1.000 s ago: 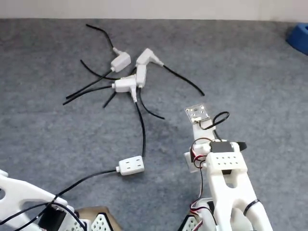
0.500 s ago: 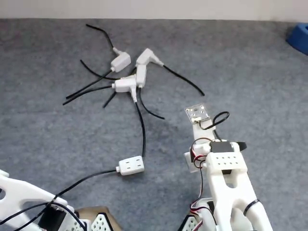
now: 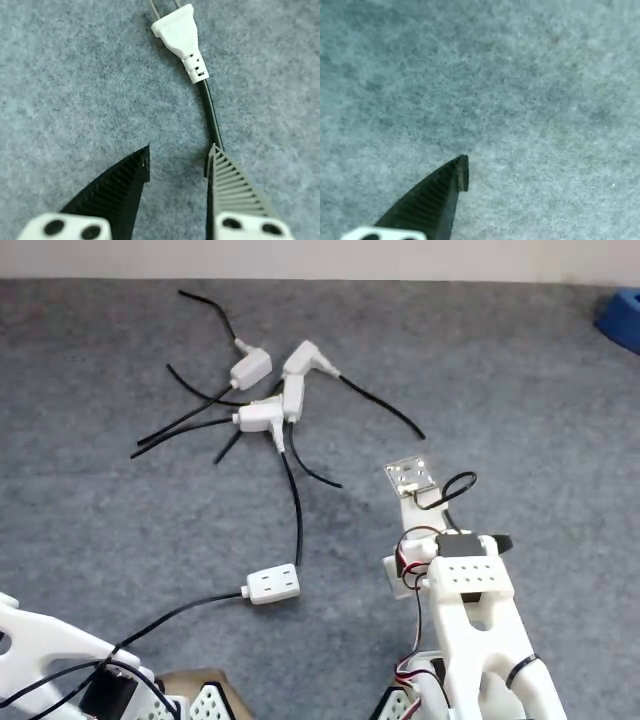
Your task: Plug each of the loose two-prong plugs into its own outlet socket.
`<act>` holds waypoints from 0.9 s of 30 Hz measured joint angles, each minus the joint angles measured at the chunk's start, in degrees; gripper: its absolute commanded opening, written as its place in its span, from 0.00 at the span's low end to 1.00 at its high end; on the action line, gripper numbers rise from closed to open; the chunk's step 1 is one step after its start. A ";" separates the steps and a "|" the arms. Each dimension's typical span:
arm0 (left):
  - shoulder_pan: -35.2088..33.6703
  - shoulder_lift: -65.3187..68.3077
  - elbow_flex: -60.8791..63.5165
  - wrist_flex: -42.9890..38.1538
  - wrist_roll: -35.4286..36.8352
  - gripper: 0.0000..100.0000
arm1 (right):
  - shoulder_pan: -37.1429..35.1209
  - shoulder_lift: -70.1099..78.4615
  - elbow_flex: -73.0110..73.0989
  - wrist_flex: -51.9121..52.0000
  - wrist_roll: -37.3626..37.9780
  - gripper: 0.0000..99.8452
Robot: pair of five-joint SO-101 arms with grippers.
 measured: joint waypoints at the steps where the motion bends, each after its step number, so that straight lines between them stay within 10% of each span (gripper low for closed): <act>1: 0.00 0.00 -0.09 0.00 0.09 0.19 | 0.00 0.00 0.00 0.00 0.00 0.61; 27: 4.48 -0.62 -1.93 2.29 0.00 0.19 | 0.00 0.00 0.00 0.00 0.00 0.61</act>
